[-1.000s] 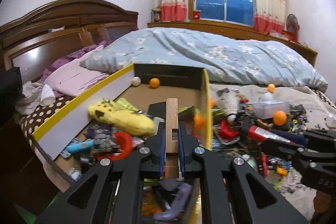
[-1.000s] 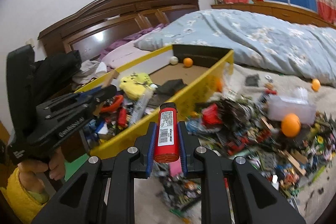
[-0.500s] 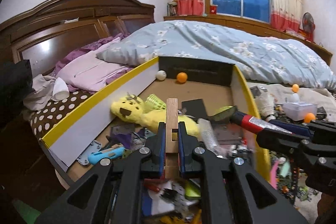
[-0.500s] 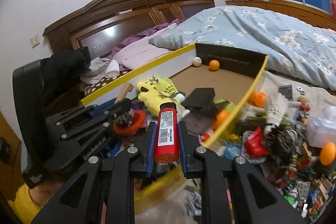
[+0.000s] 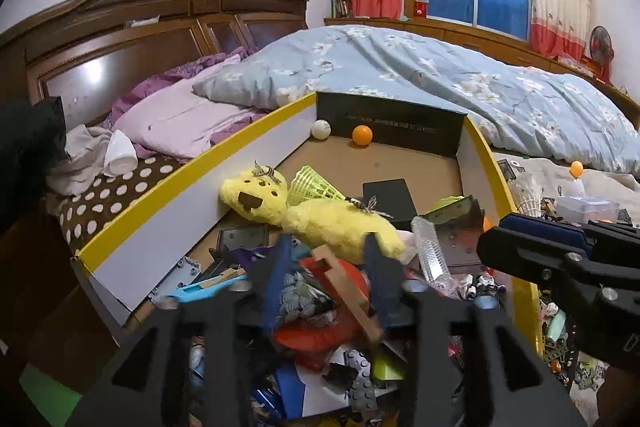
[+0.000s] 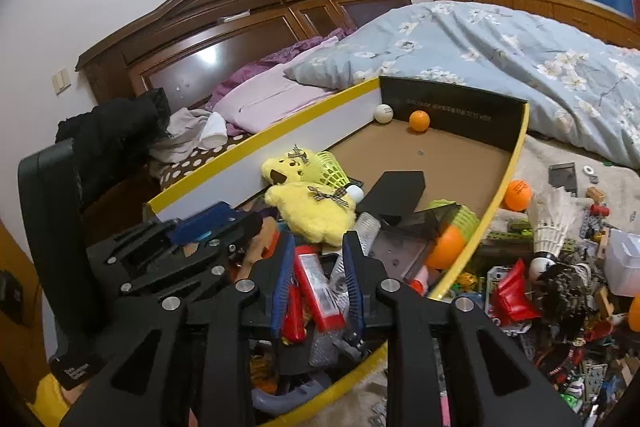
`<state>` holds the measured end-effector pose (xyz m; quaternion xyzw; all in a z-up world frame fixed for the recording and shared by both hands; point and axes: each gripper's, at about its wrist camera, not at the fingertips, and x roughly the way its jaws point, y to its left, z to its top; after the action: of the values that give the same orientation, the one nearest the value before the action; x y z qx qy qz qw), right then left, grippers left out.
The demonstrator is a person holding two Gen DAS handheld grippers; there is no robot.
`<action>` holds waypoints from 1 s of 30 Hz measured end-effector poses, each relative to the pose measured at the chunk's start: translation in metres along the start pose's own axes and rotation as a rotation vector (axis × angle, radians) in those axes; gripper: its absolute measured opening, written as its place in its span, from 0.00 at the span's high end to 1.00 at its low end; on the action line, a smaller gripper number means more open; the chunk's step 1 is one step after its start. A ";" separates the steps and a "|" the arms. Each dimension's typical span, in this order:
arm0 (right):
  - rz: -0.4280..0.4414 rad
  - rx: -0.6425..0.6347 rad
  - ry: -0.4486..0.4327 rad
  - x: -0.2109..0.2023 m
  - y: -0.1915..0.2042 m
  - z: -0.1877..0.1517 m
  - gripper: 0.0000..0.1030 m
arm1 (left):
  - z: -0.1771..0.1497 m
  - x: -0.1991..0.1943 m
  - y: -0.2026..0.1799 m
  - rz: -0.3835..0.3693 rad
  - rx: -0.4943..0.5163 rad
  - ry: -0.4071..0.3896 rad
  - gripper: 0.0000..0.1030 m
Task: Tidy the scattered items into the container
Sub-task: 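Carry both held items over the yellow box and open both tools to release, then move both open tools back over the toy pile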
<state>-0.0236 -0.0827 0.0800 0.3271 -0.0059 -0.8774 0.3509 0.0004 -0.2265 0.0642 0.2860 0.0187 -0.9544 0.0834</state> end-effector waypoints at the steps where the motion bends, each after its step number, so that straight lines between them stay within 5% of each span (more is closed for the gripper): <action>1: 0.002 0.003 -0.004 -0.004 -0.001 -0.001 0.75 | 0.000 -0.002 -0.002 0.006 0.003 -0.008 0.45; 12: -0.038 0.030 -0.032 -0.059 -0.019 -0.026 0.75 | 0.004 -0.035 -0.037 -0.065 0.043 -0.052 0.35; 30: -0.230 0.122 -0.027 -0.150 -0.089 -0.097 0.75 | -0.024 -0.069 -0.158 -0.322 0.146 -0.003 0.35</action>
<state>0.0595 0.0985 0.0680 0.3342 -0.0264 -0.9143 0.2274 0.0435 -0.0581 0.0805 0.2832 -0.0051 -0.9547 -0.0915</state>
